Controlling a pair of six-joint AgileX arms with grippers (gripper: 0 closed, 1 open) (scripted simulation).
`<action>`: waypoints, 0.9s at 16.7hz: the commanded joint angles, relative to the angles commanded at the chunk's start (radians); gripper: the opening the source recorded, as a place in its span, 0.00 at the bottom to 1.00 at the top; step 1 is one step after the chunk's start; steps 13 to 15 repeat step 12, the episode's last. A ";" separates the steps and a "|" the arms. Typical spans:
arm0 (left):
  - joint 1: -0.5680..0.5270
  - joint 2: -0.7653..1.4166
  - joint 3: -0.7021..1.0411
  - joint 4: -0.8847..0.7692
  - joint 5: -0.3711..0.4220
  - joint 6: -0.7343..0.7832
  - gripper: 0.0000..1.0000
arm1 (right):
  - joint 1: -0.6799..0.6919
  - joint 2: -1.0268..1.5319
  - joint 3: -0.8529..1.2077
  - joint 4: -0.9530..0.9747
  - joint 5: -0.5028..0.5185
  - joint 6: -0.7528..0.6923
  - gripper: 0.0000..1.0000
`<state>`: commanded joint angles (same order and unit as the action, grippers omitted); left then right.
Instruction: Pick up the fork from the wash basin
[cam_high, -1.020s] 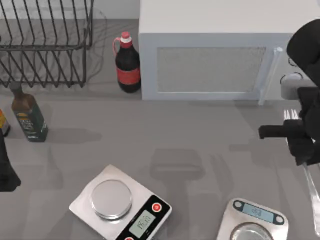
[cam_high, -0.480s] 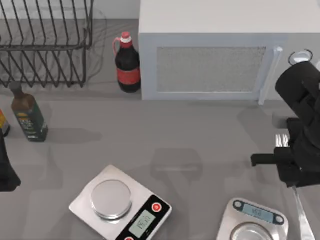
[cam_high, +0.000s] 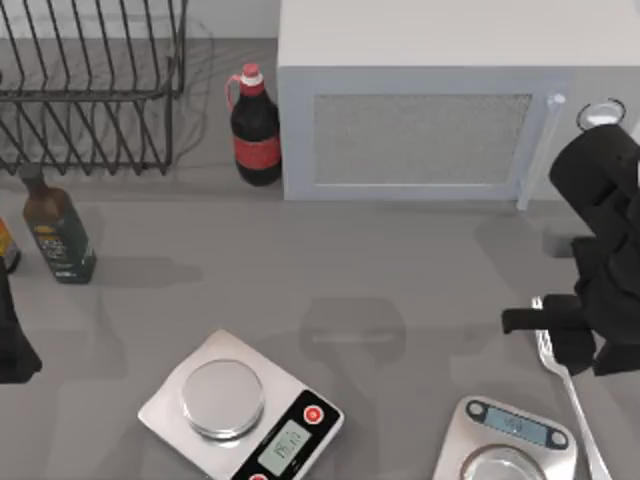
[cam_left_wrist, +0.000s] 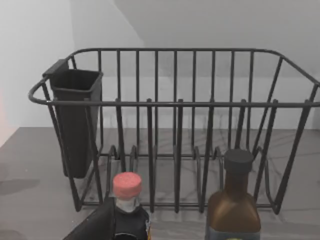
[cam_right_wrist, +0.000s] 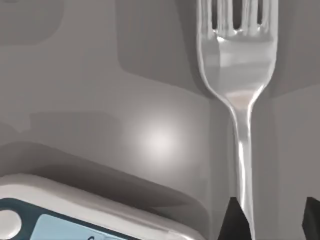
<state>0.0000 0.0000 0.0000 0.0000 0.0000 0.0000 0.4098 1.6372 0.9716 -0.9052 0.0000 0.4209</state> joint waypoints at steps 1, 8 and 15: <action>0.000 0.000 0.000 0.000 0.000 0.000 1.00 | 0.000 0.000 0.000 0.000 0.000 0.000 0.60; 0.000 0.000 0.000 0.000 0.000 0.000 1.00 | 0.000 0.000 0.000 0.000 0.000 0.000 1.00; 0.000 0.000 0.000 0.000 0.000 0.000 1.00 | 0.000 0.000 0.000 0.000 0.000 0.000 1.00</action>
